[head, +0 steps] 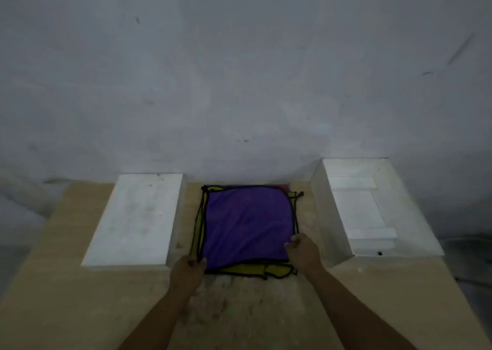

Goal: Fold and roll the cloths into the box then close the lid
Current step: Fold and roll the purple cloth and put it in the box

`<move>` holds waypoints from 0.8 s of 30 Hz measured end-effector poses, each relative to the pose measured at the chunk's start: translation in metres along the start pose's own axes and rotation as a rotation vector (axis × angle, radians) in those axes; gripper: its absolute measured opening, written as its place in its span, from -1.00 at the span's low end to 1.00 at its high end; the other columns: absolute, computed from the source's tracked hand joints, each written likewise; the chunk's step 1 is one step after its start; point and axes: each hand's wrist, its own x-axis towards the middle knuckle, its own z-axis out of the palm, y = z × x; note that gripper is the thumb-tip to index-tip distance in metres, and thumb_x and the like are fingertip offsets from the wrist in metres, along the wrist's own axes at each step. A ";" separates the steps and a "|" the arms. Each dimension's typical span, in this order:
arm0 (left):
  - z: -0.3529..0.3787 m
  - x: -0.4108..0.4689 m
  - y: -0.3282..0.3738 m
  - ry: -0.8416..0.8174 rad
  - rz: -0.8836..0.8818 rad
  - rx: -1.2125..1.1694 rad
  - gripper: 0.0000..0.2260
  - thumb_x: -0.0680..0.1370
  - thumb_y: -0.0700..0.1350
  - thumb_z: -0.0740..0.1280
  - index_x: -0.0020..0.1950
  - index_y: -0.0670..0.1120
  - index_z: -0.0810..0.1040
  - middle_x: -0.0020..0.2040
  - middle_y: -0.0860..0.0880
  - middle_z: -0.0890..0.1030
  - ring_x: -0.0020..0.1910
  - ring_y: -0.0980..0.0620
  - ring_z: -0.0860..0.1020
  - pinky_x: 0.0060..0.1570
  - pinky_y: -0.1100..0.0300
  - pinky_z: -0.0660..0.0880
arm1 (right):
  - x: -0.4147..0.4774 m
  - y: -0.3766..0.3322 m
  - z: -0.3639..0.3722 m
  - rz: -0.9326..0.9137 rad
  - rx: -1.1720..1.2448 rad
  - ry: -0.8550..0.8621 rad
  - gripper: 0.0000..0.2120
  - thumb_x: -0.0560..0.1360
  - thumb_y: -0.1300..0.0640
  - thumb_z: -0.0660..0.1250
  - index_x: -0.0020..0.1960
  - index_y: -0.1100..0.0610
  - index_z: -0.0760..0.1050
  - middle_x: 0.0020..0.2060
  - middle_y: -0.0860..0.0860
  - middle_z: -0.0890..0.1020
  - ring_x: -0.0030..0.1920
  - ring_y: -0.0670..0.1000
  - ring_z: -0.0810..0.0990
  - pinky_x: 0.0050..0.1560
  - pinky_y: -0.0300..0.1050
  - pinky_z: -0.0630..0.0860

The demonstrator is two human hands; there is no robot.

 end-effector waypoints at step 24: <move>0.001 0.013 0.003 -0.041 0.028 -0.413 -0.60 0.41 0.10 0.43 -0.08 -0.26 0.58 -0.15 -0.25 0.68 -0.15 -0.23 0.65 -0.08 -0.12 0.57 | 0.006 0.004 0.007 0.120 0.327 0.191 -0.95 0.54 0.24 0.26 -0.05 0.19 0.39 -0.16 0.07 0.50 -0.10 0.09 0.51 -0.38 -0.27 0.29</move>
